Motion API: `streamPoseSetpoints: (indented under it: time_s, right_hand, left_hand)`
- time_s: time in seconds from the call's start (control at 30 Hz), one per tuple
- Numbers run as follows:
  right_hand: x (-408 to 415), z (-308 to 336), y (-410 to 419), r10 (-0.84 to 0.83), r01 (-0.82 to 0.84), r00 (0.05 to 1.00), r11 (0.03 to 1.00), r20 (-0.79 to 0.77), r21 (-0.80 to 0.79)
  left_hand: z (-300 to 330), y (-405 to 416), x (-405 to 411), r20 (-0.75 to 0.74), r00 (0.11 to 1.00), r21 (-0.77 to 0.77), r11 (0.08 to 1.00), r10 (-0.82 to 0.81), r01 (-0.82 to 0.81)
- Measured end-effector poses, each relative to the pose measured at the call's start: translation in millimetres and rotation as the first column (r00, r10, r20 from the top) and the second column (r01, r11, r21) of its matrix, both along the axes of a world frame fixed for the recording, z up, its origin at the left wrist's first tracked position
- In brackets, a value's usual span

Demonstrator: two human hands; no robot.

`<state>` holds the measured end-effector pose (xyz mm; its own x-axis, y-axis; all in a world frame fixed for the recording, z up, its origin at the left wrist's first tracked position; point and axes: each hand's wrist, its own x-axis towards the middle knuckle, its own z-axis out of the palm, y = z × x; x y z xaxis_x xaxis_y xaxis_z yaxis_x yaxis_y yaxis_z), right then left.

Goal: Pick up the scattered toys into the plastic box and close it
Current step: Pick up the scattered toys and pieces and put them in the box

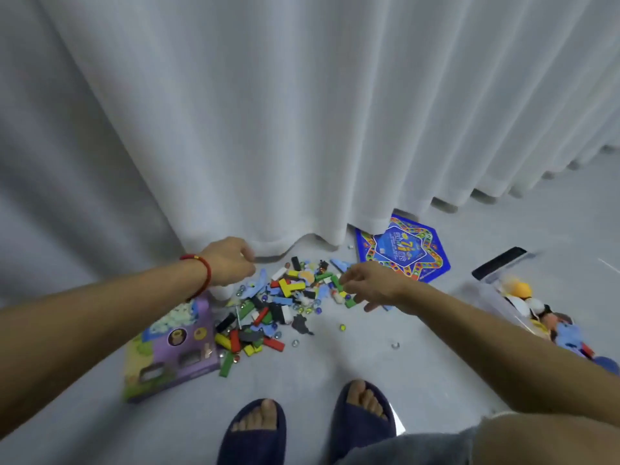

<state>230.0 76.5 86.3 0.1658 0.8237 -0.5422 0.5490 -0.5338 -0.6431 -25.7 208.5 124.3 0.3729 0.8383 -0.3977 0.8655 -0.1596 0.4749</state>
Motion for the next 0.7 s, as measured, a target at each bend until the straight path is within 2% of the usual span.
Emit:
streamPoseSetpoints:
  time_s: [0.07,0.13,0.23,0.37,0.47,0.6,0.7]
  right_hand:
    - [-26.7,-14.3,31.6,0.224,-0.223,0.967,0.975,0.121,-0.021]
    - [-48.9,-31.0,63.2,0.434,-0.438,0.858,0.897,0.274,-0.048]
    - [-70.2,-68.9,100.3,0.596,-0.610,0.703,0.786,0.387,-0.101]
    - [-79.5,-132.4,117.7,0.661,-0.661,0.573,0.722,0.484,-0.204]
    - [-88.4,-166.0,114.8,0.649,-0.701,0.520,0.696,0.556,-0.156]
    - [-107.4,-184.0,121.4,0.594,-0.764,0.436,0.642,0.676,-0.072]
    - [-111.9,-192.3,141.2,0.624,-0.744,0.388,0.647,0.678,-0.170]
  left_hand:
    - [-25.0,9.1,-20.9,-0.020,1.000,-0.008,1.000,0.021,-0.021]
    - [-55.1,17.6,-34.3,-0.051,0.999,-0.003,1.000,-0.001,0.001]
    - [-106.9,24.6,-42.6,-0.093,0.995,0.062,0.997,-0.029,0.035]
    - [-176.9,20.3,-39.4,-0.109,0.993,0.119,0.991,-0.041,0.054]
    - [-210.6,13.6,-36.9,-0.150,0.989,0.162,0.987,0.009,0.015]
    - [-226.4,24.3,-34.6,-0.109,0.994,0.278,0.960,-0.010,0.041]
    - [-229.5,39.8,-26.0,-0.074,0.996,0.262,0.963,-0.052,0.070]
